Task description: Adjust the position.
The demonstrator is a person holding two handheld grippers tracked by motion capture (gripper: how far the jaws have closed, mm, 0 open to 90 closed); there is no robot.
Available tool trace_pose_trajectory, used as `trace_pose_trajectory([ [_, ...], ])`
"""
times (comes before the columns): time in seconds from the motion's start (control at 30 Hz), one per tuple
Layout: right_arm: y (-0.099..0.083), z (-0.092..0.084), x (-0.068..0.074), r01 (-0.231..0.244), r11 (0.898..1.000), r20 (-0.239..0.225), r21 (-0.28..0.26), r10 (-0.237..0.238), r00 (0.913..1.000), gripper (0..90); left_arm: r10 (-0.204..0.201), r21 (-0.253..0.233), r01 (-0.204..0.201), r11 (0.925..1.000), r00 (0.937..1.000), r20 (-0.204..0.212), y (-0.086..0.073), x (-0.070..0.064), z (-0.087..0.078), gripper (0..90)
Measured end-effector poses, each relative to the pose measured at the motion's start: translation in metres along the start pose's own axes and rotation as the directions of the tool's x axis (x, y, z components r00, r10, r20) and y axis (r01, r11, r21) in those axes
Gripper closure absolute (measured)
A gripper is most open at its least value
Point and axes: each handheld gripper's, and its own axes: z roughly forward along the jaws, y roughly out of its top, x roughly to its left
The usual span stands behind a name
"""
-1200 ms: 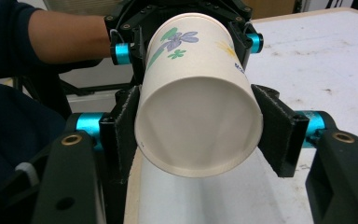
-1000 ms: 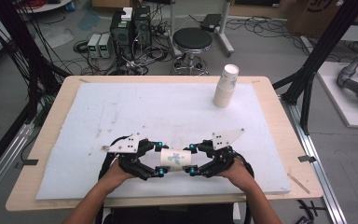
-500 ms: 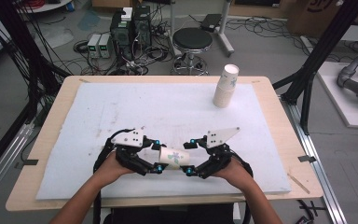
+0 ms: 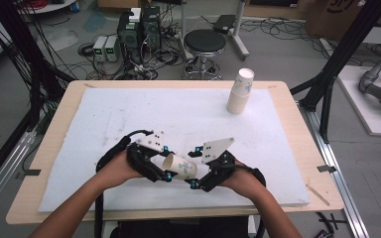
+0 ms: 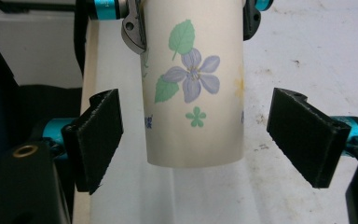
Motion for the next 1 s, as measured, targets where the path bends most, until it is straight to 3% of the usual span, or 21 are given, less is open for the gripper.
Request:
trace_pose_trajectory([
  [0.13,0.004,0.005,0.000,0.032,0.998,0.010,0.045,-0.032,0.9994,18.7,0.006,0.058,-0.005,0.9983,1.0000,-0.004,0.006,0.002,0.001,33.5],
  [0.53,0.014,0.015,0.001,0.075,0.989,0.018,0.126,-0.078,0.9968,18.8,0.008,0.164,-0.003,0.9865,0.9996,-0.026,0.017,0.004,0.005,33.5],
  [0.63,0.017,0.021,0.001,0.080,0.986,0.023,0.149,-0.084,0.9962,19.7,0.003,0.175,0.002,0.9845,0.9997,-0.026,0.017,0.004,0.007,33.5],
  [0.83,0.019,0.029,0.001,0.091,0.978,0.007,0.188,-0.094,0.9956,30.5,-0.005,0.190,0.010,0.9818,0.9995,-0.030,0.018,0.004,0.007,33.2],
  [1.0,0.018,0.031,0.000,0.088,0.977,0.012,0.194,-0.092,0.9957,34.1,-0.020,0.155,0.024,0.9875,0.9993,-0.032,0.016,0.004,0.007,31.9],
])
